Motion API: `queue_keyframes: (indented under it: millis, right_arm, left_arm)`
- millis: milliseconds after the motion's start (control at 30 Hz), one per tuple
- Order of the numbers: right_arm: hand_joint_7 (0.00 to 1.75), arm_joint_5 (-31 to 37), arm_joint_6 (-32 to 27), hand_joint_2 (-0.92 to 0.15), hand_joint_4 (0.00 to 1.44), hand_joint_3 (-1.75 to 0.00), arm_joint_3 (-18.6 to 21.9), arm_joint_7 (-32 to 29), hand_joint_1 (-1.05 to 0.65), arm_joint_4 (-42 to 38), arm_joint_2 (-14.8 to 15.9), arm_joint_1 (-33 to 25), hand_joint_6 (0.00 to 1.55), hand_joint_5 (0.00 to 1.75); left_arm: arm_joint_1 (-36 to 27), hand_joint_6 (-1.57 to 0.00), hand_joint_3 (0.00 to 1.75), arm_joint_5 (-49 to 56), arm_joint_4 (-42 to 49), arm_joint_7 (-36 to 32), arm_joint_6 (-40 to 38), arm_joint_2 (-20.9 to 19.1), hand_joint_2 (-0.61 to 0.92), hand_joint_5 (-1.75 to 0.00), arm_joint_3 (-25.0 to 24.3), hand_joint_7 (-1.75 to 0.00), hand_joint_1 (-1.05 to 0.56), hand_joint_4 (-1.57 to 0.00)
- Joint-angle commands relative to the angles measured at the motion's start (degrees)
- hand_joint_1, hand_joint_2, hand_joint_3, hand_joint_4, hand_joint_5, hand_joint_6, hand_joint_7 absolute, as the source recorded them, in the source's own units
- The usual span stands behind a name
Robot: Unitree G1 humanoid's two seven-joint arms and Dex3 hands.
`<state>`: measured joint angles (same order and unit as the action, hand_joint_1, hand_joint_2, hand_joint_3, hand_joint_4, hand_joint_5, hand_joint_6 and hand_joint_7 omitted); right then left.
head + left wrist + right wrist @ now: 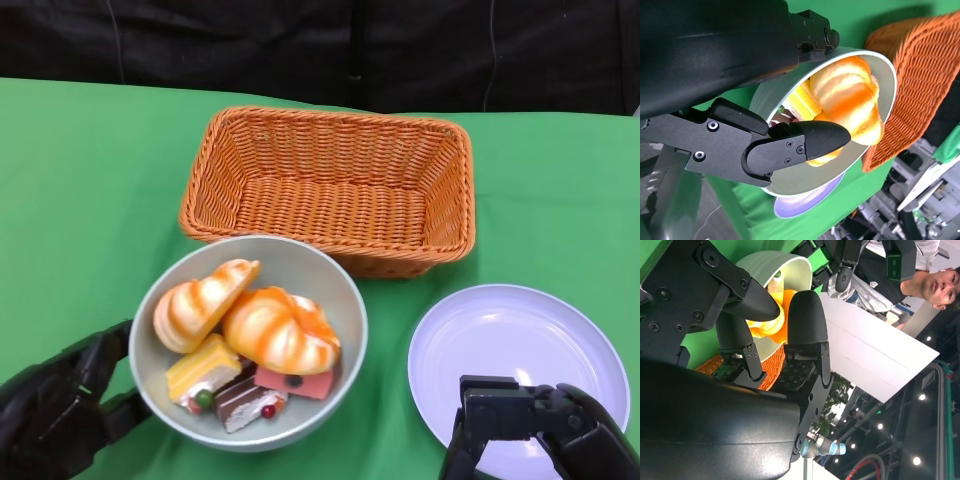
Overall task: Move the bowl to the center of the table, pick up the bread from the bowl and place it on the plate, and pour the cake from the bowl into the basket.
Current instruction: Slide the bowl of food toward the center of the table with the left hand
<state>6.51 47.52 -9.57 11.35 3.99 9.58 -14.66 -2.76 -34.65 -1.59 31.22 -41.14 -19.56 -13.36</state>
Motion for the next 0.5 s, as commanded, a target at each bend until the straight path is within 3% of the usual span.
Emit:
queue_keyframes:
  millis: [33, 300, 367, 500]
  right_arm:
    - [1.26, -0.5, -0.1, -0.09, 0.85, -1.62, -0.1, 0.1, -0.17, 1.0, 0.6, -0.2, 0.87, 1.47]
    - [1.24, 1.0, 1.3, -0.09, 0.84, -1.62, 0.3, -0.8, -0.17, 1.5, 0.2, -0.1, 0.85, 1.47]
    - [1.11, 3.7, 4.3, -0.28, 0.59, -1.36, 1.4, -2.2, -0.21, 1.0, -0.1, 0.3, 0.57, 1.45]
    - [1.05, 6.9, 4.0, -0.38, 0.29, -1.15, 2.1, -2.2, -0.24, 4.1, 1.1, 1.2, 0.30, 1.39]
  left_arm:
    - [0.4, 0.00, 0.64, 0.4, -1.1, -0.2, -1.1, -0.1, 0.92, 0.00, 1.6, 0.00, -0.81, 0.00]
    - [0.9, 0.00, 0.64, 0.6, -2.4, -1.2, -2.1, 0.5, 0.92, 0.00, 3.4, 0.00, -0.79, 0.00]
    - [0.9, 0.00, 0.64, 0.8, -2.8, -1.2, -2.1, 0.4, 0.92, 0.00, 3.9, 0.00, -0.79, 0.00]
    - [0.9, 0.00, 0.65, 0.9, -3.2, -0.9, -1.8, 0.3, 0.92, 0.00, 4.6, 0.00, -0.79, 0.00]
